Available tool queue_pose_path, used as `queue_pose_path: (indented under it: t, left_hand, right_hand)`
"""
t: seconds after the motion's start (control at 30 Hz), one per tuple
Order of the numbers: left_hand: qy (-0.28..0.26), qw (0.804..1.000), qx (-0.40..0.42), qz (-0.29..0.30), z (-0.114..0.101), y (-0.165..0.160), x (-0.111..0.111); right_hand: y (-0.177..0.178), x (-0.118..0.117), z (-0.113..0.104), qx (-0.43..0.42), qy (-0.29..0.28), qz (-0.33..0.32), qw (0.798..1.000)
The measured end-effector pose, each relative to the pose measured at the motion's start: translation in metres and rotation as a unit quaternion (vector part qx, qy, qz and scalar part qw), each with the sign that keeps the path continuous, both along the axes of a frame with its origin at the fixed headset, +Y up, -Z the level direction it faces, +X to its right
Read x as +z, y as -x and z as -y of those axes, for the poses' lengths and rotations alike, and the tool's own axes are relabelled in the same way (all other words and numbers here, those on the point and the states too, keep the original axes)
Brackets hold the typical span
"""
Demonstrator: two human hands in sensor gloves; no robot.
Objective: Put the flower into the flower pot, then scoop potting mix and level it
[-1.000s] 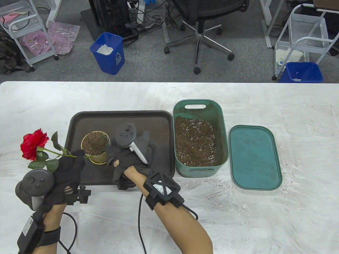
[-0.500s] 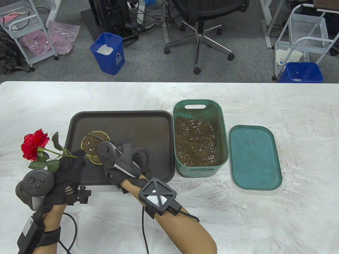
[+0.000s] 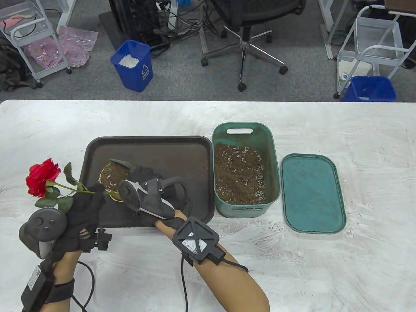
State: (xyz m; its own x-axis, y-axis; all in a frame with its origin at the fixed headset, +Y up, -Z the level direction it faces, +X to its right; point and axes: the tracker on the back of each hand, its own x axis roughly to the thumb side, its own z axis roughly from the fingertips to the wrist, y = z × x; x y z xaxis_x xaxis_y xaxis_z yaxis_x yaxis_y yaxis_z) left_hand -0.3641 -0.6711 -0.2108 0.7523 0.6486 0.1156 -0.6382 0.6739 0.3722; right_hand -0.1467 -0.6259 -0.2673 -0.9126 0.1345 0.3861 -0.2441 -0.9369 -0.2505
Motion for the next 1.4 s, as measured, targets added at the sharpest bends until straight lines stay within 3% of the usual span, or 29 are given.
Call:
queue_pose_path:
  t: [0.27,0.43,0.57,0.83,0.97,1.13,1.27,1.4]
  left_hand:
    - [-0.001,1.0,-0.002,-0.002,0.0,0.0,0.001]
    - [-0.002,1.0,-0.007,-0.003,0.0,0.0,0.001]
    - [-0.002,1.0,-0.007,-0.002,0.0,0.0,0.001]
    - [-0.002,1.0,-0.007,-0.004,0.0,0.0,0.002]
    - [-0.003,1.0,-0.01,-0.006,0.0,0.0,0.002]
    - [-0.003,1.0,-0.01,-0.009,0.001,0.0,0.002]
    - [-0.004,1.0,-0.008,-0.012,0.001,0.0,0.002]
    - [-0.003,1.0,0.001,-0.013,0.002,-0.001,0.002]
  right_hand:
    - [-0.041,0.003,-0.032,-0.021,-0.003,0.027,0.999]
    - [-0.084,0.004,-0.079,-0.014,-0.016,0.078,0.997]
    - [-0.127,-0.001,-0.116,-0.044,0.038,0.137,0.989]
    - [-0.207,-0.024,-0.136,-0.009,0.06,0.254,0.965]
    - [-0.23,-0.053,-0.126,0.019,0.13,0.257,0.957]
    - [-0.241,-0.094,-0.082,0.044,0.22,0.251,0.942]
    - [-0.238,-0.118,-0.039,0.117,0.243,0.225,0.936]
    - [-0.241,-0.128,-0.016,0.14,0.243,0.215,0.935]
